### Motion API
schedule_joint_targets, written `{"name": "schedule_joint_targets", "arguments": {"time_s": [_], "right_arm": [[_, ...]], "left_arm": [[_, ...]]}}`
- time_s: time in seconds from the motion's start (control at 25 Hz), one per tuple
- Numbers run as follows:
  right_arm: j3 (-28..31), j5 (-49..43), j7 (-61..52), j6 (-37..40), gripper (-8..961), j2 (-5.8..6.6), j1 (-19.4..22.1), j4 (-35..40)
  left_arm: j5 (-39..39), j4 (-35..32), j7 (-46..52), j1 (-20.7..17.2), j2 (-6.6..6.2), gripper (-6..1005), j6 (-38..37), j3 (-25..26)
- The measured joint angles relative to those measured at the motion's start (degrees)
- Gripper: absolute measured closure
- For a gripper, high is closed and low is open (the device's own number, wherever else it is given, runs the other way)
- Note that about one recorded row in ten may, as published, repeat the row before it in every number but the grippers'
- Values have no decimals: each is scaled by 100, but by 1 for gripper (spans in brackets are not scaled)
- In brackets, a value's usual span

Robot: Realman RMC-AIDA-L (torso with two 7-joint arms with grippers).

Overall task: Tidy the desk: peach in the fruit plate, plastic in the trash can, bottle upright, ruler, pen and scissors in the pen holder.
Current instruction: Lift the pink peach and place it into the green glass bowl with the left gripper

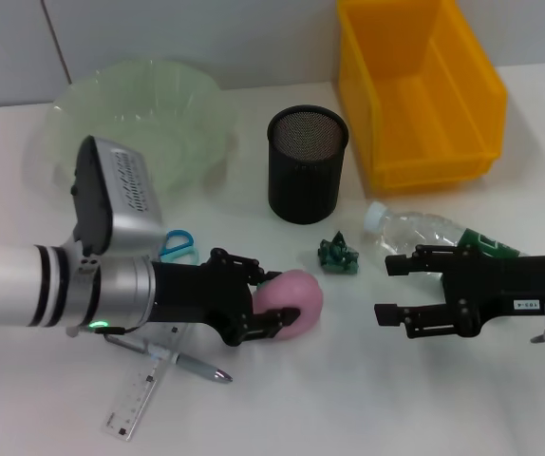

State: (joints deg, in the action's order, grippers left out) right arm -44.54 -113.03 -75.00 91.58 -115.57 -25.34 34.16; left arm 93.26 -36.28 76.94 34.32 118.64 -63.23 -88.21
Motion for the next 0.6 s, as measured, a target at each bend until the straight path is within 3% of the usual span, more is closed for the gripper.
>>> {"name": "schedule_joint_targets", "arguments": {"time_s": [0.08,0.16,0.2,0.32,0.4,0.44,0.6], "right_arm": [[9,0,0,1,166,1,1,-1],[23,0,0,1,166,4,2,-3],[27,0,0,1,166,6,1,-4],[27,1,0,1,166,6,-2,-9],[34,8,0,0,166,8,-2,-11],[34,8,0,0,166,8,-2,-11],[36,25,1,0,165,-1,-2,-8]], "left_arm": [[-2,-192,57,-118,-16,457,-112,78],[-11,-605,90,-407,-21,506,-422,453],[-153,-873,40,-649,-11,530,-721,937],[-544,-919,-98,-785,-9,559,-946,1352],[-1506,-480,-658,-833,-14,578,-1042,1805],[-1506,-480,-658,-833,-14,593,-1042,1805],[-2832,536,-1922,-674,9,633,-967,2040]]}}
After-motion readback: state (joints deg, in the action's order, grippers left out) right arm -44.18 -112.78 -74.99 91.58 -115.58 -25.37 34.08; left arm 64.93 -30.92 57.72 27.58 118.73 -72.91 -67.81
